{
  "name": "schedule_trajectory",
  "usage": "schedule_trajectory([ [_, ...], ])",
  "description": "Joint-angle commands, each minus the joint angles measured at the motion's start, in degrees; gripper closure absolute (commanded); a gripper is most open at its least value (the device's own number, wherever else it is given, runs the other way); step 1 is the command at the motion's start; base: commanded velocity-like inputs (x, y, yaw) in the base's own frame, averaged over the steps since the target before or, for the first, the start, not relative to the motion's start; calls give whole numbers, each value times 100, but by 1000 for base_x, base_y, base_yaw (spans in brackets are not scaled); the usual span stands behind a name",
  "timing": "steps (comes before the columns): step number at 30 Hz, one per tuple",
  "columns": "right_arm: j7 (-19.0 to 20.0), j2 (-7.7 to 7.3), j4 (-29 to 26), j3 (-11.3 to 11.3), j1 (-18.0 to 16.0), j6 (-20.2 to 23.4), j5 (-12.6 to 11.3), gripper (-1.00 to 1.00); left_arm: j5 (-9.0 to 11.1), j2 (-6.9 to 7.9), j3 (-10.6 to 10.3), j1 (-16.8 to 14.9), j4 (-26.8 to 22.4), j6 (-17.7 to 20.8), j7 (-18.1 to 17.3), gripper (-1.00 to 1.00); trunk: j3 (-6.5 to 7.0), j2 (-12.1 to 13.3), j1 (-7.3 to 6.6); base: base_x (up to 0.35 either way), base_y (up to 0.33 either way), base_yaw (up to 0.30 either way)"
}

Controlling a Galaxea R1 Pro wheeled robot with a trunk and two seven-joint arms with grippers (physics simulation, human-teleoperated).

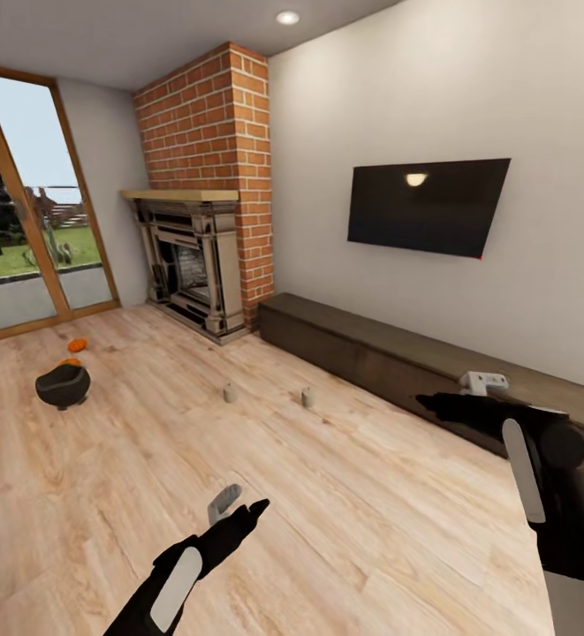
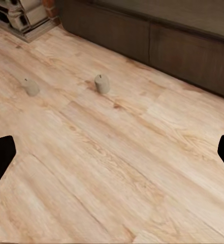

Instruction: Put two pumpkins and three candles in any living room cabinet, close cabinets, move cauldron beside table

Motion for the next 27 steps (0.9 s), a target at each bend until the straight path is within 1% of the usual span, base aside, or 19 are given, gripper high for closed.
schedule_trajectory([
  [1, 156, -7, -3, -15, -5, 27, -39, -100, 47, 11, 61, -3, 44, 27, -72, -100, -6, -3, 3, 336, -16, 0],
  [2, 594, -41, -3, -53, -8, 27, -42, -100, 67, 71, 334, -47, 252, 55, -441, -100, -6, -3, 3, 338, 19, 0],
  [3, 846, -231, -3, -174, -9, 27, -47, -100, 72, 223, 686, -231, 520, 154, -980, -100, -6, -3, 3, 339, 63, 0],
  [5, 982, -347, -3, -211, -9, 27, -49, -100, 71, 255, 761, -298, 617, 179, -1128, -100, -6, -3, 3, 339, 75, 0],
  [6, 1150, -469, -3, -250, -9, 27, -47, -100, 71, 278, 808, -340, 694, 185, -1239, -100, -6, -3, 3, 338, 96, 0],
  [8, 1329, -586, -3, -302, -6, 27, -47, -100, 71, 293, 839, -367, 744, 186, -1335, -100, -6, -3, 3, 335, 110, 0],
  [9, 1680, -756, -3, -432, -2, 27, -48, -100, 66, 302, 866, -396, 810, 161, -1594, -100, -6, -3, 3, 322, 144, 0],
  [12, 1796, -803, -3, -476, -1, 27, -51, -100, 64, 298, 872, -402, 829, 148, -1702, -100, -6, -3, 3, 316, 156, 0],
  [15, 1855, -816, -3, -493, -1, 27, -52, -100, 63, 291, 874, -401, 837, 143, -1746, -100, -6, -3, 3, 300, 179, -3],
  [19, 1928, -832, -3, -507, -6, 27, -52, -100, 63, 278, 875, -398, 849, 140, -1775, -100, 6, -3, 3, 286, 201, -226],
  [21, 1942, -796, -6, -480, -8, 27, -53, -100, 419, 255, 973, -402, 1007, 191, -1910, -100, 11, -3, 3, 285, 197, -263],
  [23, 1945, -763, -9, -469, -13, 27, -53, -100, 701, 275, 1023, -422, 1063, 210, -1963, -100, 14, -3, 3, 285, 188, -267],
  [24, 1945, -752, -10, -465, -15, 27, -53, -100, 767, 291, 1045, -426, 1098, 213, -1990, -100, 15, -3, 3, 285, 192, -268],
  [27, 1945, -739, -11, -457, -16, 27, -54, -100, 828, 301, 1065, -430, 1136, 210, -2025, -100, 16, -3, 3, 285, 202, -233],
])
